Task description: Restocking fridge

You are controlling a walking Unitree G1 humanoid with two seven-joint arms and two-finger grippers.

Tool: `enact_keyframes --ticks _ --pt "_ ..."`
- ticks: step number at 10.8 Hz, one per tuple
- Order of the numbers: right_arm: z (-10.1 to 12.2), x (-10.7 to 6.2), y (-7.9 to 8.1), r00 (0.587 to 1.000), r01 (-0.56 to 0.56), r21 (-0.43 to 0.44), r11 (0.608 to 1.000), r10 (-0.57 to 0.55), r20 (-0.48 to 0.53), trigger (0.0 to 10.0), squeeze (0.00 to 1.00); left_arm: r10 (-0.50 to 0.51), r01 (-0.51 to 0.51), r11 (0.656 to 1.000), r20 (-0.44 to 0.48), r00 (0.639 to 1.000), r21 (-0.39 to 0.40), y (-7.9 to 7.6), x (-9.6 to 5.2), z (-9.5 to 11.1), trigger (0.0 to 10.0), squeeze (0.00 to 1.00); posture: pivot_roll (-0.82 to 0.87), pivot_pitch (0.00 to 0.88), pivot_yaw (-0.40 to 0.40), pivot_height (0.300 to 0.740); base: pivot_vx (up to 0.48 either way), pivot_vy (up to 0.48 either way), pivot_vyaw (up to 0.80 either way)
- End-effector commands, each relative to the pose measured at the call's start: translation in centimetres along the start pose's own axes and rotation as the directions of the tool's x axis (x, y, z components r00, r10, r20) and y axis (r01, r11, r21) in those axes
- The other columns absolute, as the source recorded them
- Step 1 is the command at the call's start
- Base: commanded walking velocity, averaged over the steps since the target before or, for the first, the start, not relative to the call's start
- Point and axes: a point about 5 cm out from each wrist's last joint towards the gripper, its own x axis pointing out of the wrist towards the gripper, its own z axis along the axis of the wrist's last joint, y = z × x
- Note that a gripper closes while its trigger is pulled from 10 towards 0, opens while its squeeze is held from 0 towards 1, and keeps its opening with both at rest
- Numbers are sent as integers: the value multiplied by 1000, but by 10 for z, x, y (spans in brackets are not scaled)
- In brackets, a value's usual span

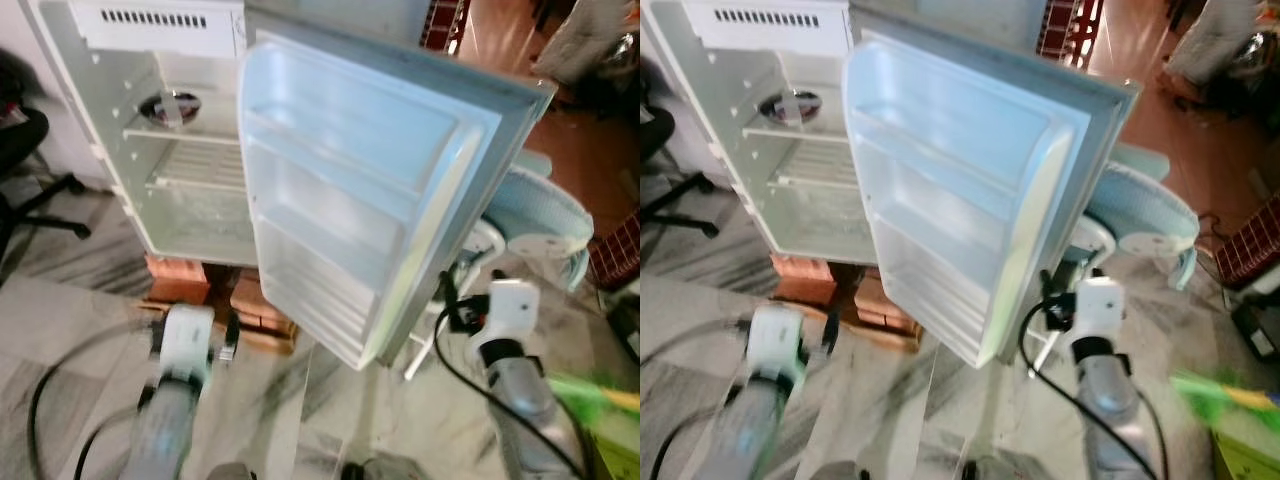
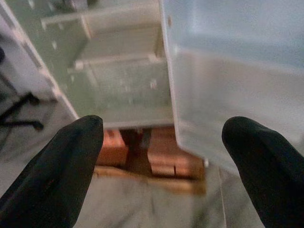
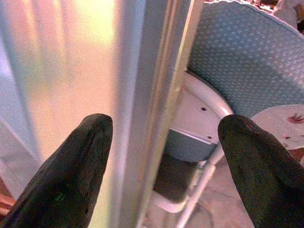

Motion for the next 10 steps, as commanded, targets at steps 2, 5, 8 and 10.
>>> enact_keyframes --ticks 2,5,8,10 --pt "9 10 -8 999 40 -56 998 -38 35 10000 0 -10 10 1000 -7 1000 22 -1 -3 1 10000 0 163 123 -30 740 0 0 391" --pt "14 20 -8 994 107 -52 993 -105 31 10000 0 -86 88 996 -60 995 29 -13 5 1 10000 0 157 121 -34 740 0 0 510" --pt "25 32 -3 997 -39 77 996 34 72 10000 0 -124 126 992 -76 989 29 -17 -3 -3 10000 0 167 117 -41 740 0 0 0" --pt "22 23 7 978 -207 100 973 201 62 10000 0 -125 128 991 -77 989 38 -16 1 -2 10000 0 165 112 -42 740 0 0 0"
